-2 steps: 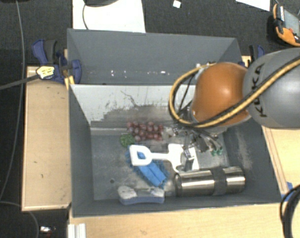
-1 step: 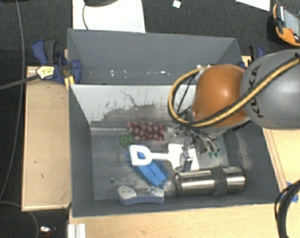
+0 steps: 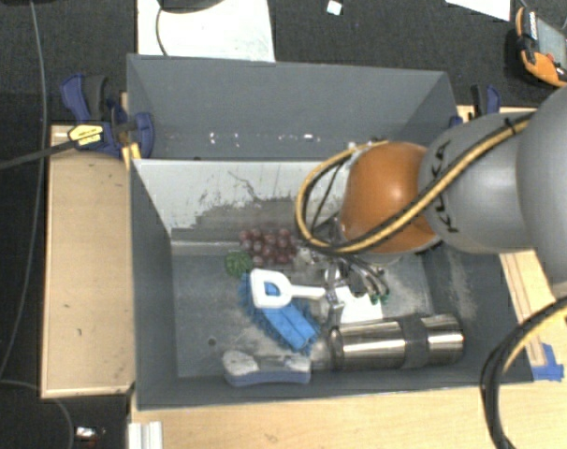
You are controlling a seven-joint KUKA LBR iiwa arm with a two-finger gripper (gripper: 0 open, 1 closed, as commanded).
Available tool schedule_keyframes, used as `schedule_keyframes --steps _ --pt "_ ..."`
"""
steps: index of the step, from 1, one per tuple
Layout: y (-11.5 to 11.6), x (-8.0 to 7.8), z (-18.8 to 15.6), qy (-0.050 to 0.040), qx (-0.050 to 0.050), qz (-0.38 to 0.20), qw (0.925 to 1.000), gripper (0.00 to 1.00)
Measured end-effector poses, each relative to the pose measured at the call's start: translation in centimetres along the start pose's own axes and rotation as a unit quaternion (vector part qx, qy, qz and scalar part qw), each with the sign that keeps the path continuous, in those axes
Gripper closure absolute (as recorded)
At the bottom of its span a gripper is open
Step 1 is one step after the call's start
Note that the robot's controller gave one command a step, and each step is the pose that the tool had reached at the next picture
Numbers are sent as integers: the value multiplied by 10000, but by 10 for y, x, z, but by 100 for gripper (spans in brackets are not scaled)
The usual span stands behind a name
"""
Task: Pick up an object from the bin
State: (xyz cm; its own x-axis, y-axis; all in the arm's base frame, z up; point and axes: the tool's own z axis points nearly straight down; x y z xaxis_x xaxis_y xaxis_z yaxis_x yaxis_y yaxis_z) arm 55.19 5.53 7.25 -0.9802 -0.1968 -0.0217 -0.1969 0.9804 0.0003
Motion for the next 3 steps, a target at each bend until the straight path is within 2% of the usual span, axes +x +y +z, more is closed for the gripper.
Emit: schedule_keyframes --steps 1,3 --pt "4 1 2 28 0 -16 10000 100" --pt "4 2 -12 38 -1 -5 10000 100"
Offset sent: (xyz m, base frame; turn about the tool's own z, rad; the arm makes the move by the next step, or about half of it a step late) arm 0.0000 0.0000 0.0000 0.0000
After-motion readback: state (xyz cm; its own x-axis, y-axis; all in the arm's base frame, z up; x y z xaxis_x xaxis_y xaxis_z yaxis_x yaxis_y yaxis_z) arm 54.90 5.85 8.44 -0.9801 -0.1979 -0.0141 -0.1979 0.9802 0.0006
